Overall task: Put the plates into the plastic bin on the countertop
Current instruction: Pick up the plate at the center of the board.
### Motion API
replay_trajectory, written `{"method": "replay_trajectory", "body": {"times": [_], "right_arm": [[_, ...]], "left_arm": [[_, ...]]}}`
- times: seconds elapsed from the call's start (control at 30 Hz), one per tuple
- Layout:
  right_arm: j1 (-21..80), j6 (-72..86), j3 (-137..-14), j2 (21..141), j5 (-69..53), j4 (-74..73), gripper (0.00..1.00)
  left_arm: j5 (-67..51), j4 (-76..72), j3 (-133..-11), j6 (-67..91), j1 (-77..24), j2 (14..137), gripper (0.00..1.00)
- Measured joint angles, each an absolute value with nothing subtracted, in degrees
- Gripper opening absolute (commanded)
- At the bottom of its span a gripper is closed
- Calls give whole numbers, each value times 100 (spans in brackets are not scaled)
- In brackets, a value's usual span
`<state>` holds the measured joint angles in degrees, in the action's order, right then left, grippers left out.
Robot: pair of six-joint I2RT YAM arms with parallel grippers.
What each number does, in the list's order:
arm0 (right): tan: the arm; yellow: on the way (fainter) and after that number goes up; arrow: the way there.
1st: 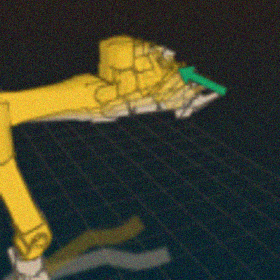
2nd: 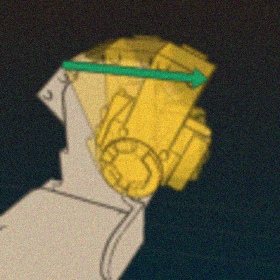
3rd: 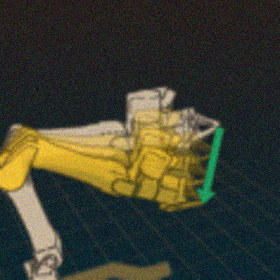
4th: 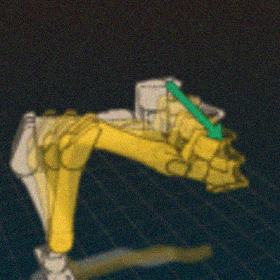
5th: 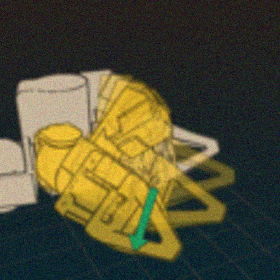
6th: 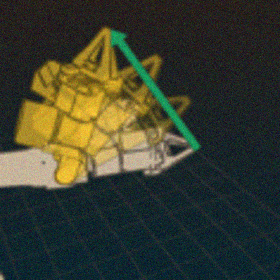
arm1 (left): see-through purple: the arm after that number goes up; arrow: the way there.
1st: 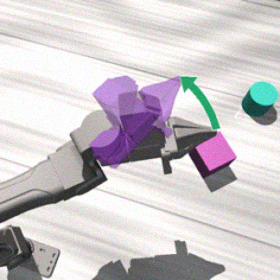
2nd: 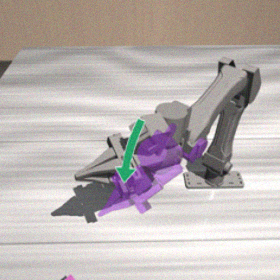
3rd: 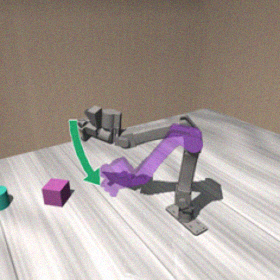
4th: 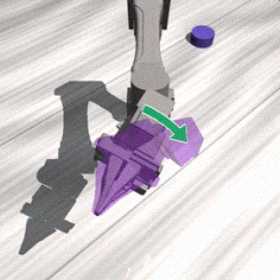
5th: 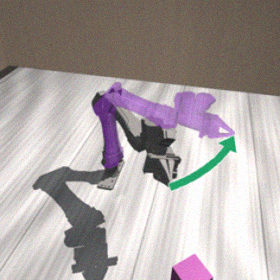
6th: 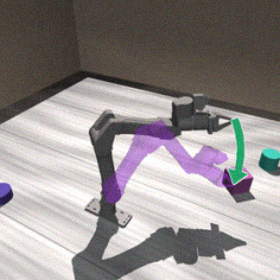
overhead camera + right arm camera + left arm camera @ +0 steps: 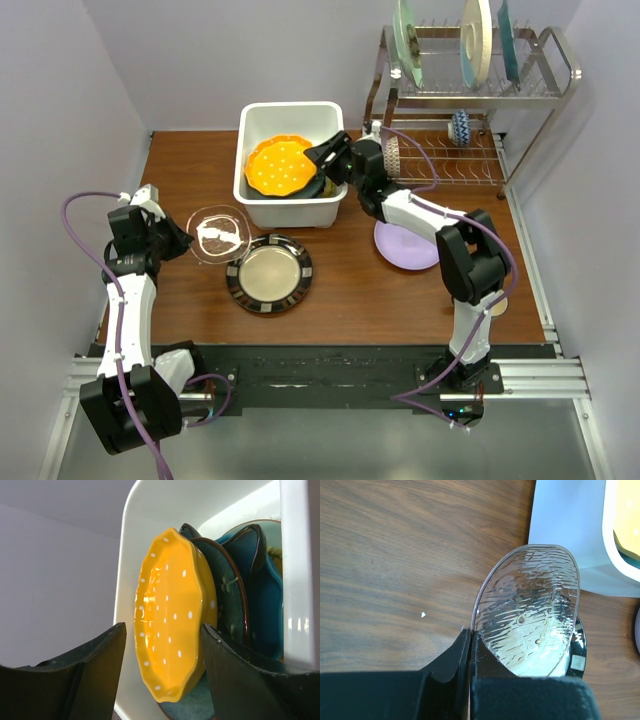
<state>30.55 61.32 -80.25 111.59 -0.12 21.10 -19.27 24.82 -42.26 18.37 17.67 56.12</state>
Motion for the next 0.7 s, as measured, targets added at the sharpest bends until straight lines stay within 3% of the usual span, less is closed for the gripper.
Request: {"method": "replay_trajectory", "body": {"times": [0.7], "right_arm": [[3251,3970,-9251,11190,154,167,66]], "left_arm": [[-1931,2480,-4224,1837,1767,5612,0]]}}
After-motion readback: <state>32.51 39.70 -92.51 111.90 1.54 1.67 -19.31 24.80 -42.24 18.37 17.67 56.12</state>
